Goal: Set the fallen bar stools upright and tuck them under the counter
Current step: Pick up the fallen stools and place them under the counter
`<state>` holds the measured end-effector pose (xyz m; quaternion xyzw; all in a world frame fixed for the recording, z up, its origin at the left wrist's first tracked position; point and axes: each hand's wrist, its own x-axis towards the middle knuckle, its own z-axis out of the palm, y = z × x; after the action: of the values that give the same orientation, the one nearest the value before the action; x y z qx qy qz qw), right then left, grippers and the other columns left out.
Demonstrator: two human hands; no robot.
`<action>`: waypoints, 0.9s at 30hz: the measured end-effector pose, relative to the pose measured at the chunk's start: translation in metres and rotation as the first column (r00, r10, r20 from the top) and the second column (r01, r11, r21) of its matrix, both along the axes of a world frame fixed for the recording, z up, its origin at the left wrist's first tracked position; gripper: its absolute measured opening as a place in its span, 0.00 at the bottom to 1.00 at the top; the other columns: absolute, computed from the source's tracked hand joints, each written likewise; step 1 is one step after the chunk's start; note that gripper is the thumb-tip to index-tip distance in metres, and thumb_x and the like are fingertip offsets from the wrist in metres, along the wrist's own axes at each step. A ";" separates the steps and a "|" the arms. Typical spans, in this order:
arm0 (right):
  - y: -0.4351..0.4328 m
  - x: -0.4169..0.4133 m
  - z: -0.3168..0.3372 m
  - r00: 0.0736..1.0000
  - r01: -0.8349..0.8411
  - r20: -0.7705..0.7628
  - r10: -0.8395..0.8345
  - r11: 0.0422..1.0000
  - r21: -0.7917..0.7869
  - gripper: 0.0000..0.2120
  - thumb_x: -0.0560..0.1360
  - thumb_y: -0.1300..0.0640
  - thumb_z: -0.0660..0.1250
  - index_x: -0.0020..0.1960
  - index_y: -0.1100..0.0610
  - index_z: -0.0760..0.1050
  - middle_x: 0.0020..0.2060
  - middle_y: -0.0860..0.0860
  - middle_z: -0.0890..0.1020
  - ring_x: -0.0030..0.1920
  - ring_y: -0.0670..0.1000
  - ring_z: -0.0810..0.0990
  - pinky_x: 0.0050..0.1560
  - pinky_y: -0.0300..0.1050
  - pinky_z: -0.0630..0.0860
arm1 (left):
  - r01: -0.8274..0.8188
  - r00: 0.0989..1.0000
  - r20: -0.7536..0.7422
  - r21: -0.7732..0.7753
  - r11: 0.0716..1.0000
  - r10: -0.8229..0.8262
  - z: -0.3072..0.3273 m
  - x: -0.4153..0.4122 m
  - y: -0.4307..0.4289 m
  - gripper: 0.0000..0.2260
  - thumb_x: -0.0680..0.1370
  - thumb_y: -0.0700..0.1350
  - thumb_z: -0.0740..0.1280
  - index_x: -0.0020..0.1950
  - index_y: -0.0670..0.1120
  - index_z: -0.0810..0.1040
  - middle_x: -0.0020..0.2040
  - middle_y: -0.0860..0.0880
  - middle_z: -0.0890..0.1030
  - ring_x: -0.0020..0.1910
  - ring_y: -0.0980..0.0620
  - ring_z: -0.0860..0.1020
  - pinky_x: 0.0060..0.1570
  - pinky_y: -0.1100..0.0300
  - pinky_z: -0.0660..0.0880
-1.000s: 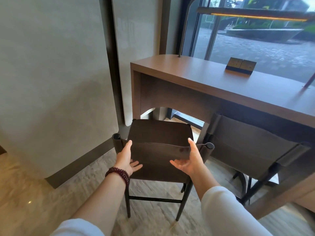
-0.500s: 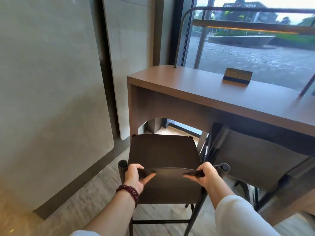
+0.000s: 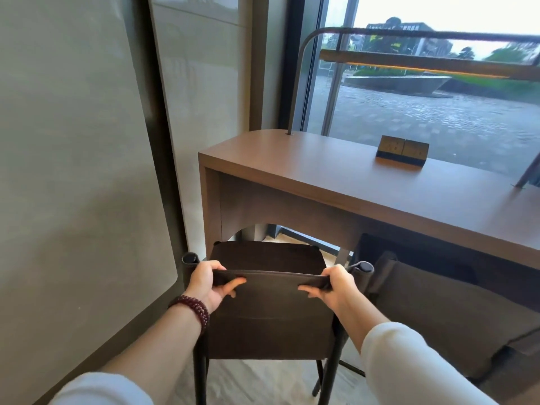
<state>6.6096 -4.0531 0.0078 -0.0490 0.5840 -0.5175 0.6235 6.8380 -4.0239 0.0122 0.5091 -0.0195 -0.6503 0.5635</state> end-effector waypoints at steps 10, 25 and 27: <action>-0.086 -0.018 0.019 0.998 0.046 0.054 -0.045 0.999 -0.023 0.14 0.77 0.72 0.54 0.61 0.63 0.64 0.71 0.68 0.62 0.71 0.76 0.52 0.58 0.70 0.71 | 0.122 0.992 0.019 -0.041 0.992 -0.122 0.026 -0.009 -0.108 0.12 0.75 0.32 0.58 0.58 0.39 0.67 0.48 0.39 0.66 0.63 0.27 0.64 0.52 0.39 0.76; -0.145 0.015 -0.033 0.980 0.200 0.039 -0.196 0.967 -0.160 0.07 0.75 0.74 0.57 0.45 0.64 0.69 0.48 0.62 0.71 0.53 0.64 0.76 0.51 0.63 0.78 | 0.323 0.946 -0.006 -0.035 0.946 -0.324 -0.015 0.016 -0.240 0.06 0.75 0.32 0.62 0.50 0.40 0.72 0.54 0.38 0.70 0.59 0.31 0.70 0.45 0.42 0.78; -0.144 0.024 -0.049 0.976 0.216 0.029 -0.214 0.967 -0.138 0.07 0.74 0.74 0.58 0.45 0.64 0.69 0.45 0.61 0.72 0.49 0.62 0.77 0.49 0.61 0.79 | 0.327 0.945 -0.016 -0.034 0.944 -0.328 -0.034 0.026 -0.246 0.08 0.75 0.33 0.62 0.53 0.39 0.72 0.61 0.37 0.69 0.57 0.32 0.71 0.40 0.42 0.78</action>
<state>6.6340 -4.1970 -0.0414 -0.0253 0.5436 -0.6221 0.5629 6.8640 -4.2696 -0.0219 0.4832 -0.1079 -0.7397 0.4557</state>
